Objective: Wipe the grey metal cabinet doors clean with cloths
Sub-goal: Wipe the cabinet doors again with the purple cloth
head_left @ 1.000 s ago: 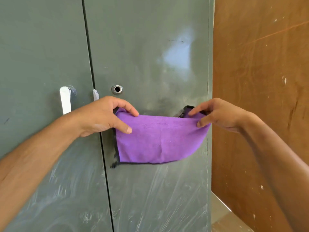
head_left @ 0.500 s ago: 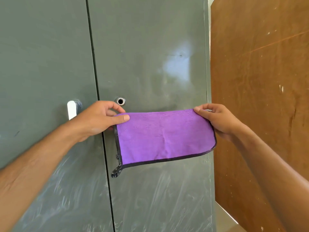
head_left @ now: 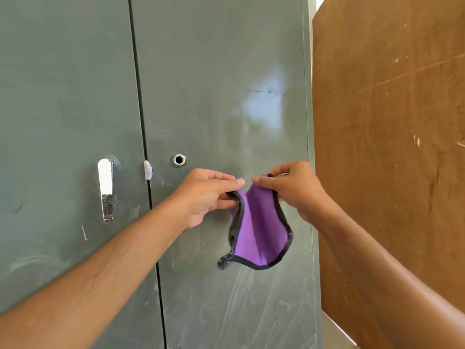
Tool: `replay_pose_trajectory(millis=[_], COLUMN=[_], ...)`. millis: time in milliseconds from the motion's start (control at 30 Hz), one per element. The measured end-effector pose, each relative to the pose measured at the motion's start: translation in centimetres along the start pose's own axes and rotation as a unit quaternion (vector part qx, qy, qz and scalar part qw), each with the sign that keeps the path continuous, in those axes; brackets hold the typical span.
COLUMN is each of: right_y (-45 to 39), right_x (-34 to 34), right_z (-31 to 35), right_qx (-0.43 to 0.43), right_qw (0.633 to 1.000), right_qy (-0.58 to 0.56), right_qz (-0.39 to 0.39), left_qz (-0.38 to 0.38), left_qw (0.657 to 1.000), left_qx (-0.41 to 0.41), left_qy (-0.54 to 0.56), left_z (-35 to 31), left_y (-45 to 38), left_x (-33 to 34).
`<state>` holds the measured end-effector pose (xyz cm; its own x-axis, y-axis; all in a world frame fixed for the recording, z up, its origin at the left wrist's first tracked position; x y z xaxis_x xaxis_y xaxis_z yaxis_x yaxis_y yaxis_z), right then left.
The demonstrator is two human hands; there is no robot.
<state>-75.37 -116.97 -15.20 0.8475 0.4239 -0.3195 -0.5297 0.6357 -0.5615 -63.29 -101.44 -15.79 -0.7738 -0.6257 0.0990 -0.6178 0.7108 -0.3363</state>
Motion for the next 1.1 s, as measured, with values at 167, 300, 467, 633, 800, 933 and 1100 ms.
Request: replay_pose_trajectory(millis=[167,300,467,633,800,933,1100], right_y=[1.5,1.4,0.6,-0.1,2.0,1.5,0.7], right_x=[1.7,0.9,1.0,-0.3,0.4,2.3,-1.2], right_z=[1.7,1.4,0.5,-2.2,-1.8,-2.7,-3.4], right_qx=[-0.055,-0.061,-0.030,-0.039,-0.156,-0.135,-0.111], right_qw=[0.993,0.991,0.992,0.999,0.970,0.989,0.978], right_qy=[0.066,0.031,-0.044,-0.006,0.104,0.025,0.041], right_qz=[0.075,0.114,0.119,0.004,-0.156,-0.062,-0.174], left_qz=[0.069,0.049,0.103,0.127,0.083,0.092,0.164], left_qw=[0.996,0.994,0.941,0.981,0.991,0.995,0.984], left_qx=[-0.030,0.054,0.093,-0.021,-0.018,-0.016,0.011], left_qy=[0.053,-0.081,-0.309,-0.144,-0.104,-0.048,-0.068], left_z=[0.4,-0.4,1.9,3.3,1.8,0.4,-1.1], left_y=[0.3,-0.1,-0.8,-1.6,-4.1,-6.1,-7.1], left_x=[3.2,2.3,2.3,2.2,3.6,6.2,9.6])
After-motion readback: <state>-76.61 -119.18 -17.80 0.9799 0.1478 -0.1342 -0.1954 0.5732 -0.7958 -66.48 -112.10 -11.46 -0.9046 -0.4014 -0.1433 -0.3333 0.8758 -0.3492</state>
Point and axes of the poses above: each hand's wrist, its own y-axis away from the middle knuckle, its own x-axis out of the palm, z = x × y, the point moved 9 cm from there along -y, towards the middle knuckle, and after that the axes turned 11 degrees about y, right-handed, at the moved point
